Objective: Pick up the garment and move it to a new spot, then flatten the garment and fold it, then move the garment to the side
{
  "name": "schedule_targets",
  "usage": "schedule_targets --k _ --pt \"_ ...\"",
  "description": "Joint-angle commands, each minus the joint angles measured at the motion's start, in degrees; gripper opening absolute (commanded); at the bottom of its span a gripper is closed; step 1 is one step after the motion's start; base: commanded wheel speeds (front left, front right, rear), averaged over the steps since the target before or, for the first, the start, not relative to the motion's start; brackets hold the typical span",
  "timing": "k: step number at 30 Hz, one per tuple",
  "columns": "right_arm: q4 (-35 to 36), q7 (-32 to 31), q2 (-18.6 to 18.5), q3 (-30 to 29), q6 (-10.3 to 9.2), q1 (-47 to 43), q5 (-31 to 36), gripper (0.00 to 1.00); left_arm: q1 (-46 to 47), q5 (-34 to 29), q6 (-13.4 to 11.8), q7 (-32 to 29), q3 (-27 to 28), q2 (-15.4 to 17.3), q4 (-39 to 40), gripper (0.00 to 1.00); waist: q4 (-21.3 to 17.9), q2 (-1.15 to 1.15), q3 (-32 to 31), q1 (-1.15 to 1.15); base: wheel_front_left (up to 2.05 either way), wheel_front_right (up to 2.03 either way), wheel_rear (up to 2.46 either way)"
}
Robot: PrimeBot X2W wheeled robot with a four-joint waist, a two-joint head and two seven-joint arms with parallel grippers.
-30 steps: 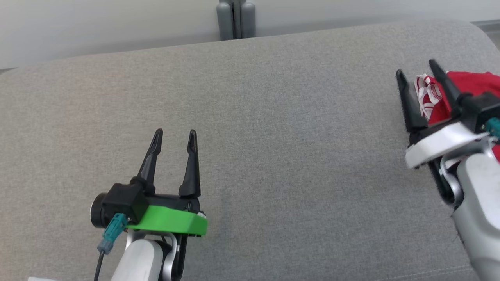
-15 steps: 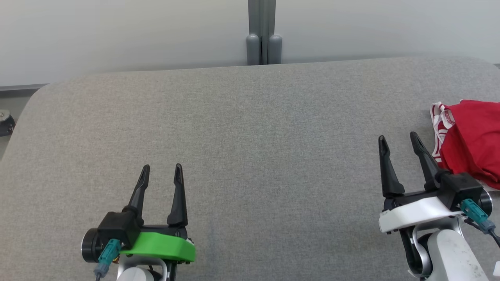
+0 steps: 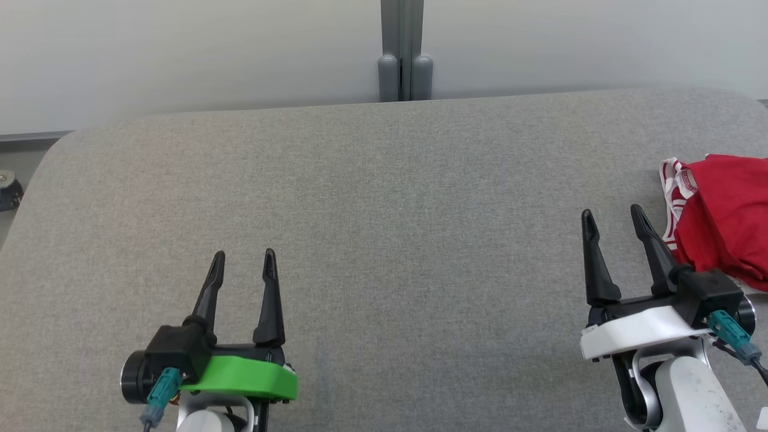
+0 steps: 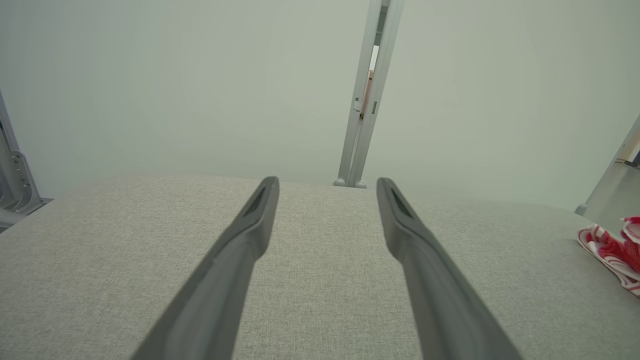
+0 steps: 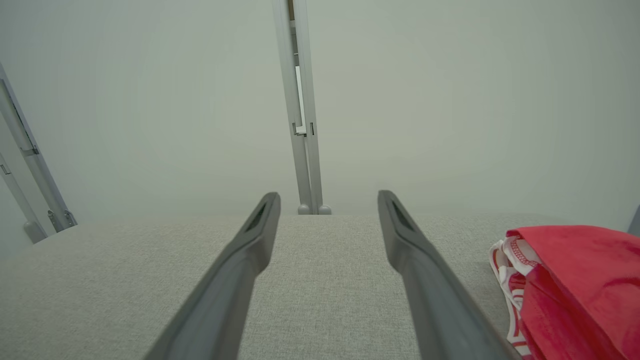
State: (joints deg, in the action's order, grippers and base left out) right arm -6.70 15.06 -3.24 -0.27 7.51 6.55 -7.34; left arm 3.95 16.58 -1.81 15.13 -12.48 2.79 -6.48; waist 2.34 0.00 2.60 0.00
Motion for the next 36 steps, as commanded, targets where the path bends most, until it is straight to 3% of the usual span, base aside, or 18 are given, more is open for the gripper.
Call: schedule_targets --k 1,13,23,36 --pt "0.2 0.1 0.0 -0.2 -0.05 -0.4 0.2 1.0 -0.9 0.3 -0.4 0.0 0.3 0.2 0.2 1.0 0.0 0.0 0.0 0.0 0.0 0.0 0.0" --pt "-0.7 0.1 0.2 -0.1 -0.05 -0.6 0.1 1.0 -1.2 -0.1 -0.2 0.0 0.5 0.2 1.1 1.0 0.0 0.0 -0.6 0.0 0.0 0.0 0.0" --pt "-0.7 0.1 0.2 0.0 -0.05 0.1 -0.1 1.0 -1.6 3.7 2.7 0.0 1.3 0.2 1.6 1.0 -0.1 0.0 -0.3 0.0 0.0 0.0 0.0" --pt "-0.9 0.1 0.3 0.5 -0.05 0.1 -0.7 1.0 -1.5 6.5 3.5 0.0 2.0 0.2 0.0 1.0 -0.3 0.0 -0.2 0.0 0.0 0.0 0.0"
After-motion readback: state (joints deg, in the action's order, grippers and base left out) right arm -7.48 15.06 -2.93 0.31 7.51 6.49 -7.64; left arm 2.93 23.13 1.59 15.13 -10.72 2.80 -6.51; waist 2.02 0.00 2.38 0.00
